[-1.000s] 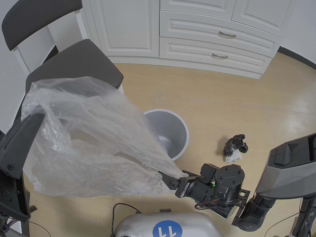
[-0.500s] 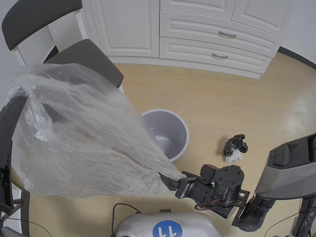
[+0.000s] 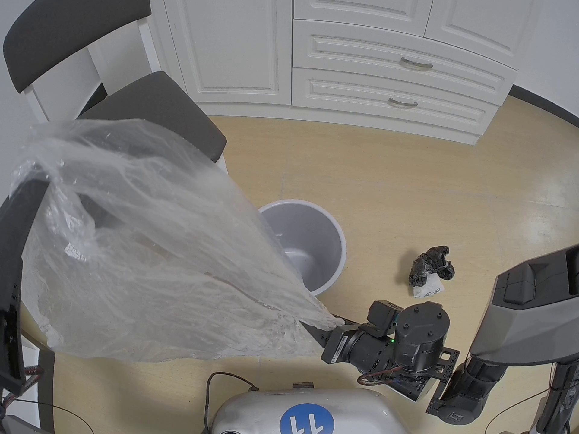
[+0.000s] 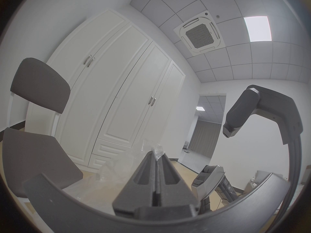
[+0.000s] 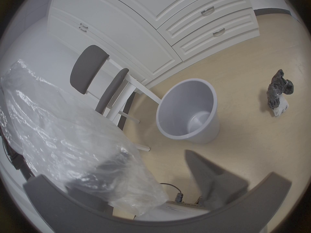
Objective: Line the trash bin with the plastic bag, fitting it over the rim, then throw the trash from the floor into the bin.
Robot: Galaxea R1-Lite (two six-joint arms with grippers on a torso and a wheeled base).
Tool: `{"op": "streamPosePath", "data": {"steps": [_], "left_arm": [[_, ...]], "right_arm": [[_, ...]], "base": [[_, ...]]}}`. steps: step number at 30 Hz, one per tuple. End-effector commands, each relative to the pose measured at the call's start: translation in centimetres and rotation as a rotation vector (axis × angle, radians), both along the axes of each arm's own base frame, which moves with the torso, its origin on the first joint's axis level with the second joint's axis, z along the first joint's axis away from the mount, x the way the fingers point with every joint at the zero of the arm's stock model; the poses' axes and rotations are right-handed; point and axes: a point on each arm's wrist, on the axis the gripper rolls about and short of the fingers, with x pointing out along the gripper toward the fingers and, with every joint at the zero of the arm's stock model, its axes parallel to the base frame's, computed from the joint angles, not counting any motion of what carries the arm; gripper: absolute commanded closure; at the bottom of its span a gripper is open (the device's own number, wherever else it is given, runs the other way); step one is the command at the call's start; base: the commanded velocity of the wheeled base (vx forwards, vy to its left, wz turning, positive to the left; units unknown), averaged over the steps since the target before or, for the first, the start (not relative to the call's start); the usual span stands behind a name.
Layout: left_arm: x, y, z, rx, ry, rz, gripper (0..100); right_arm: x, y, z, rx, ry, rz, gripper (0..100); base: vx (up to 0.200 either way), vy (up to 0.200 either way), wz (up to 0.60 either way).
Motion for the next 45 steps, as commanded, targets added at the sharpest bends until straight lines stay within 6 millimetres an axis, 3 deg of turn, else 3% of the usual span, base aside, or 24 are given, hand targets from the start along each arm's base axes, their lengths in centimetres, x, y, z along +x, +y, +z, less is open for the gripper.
{"op": "streamPosePath", "data": {"steps": [1,14,32,45], "left_arm": [[0.1,-0.1,-0.2,0.007,0.006,0.0,100],[0.3,-0.3,-0.6,0.031,0.041,-0.001,100],[1.3,-0.4,-1.9,0.144,0.139,0.066,100],[2.4,-0.1,-3.2,0.259,0.231,0.15,100]], "right_arm": [[0.0,0.0,0.8,0.031,-0.024,0.001,100],[0.0,-0.5,2.4,0.053,-0.068,-0.012,100],[-1.3,-4.5,8.0,-0.007,-0.305,-0.044,100],[-4.3,-7.5,15.8,-0.066,-0.267,-0.128,100]], "base": [[0.0,0.0,0.0],[0.0,0.0,0.0],[0.0,0.0,0.0],[0.0,0.0,0.0]]}}
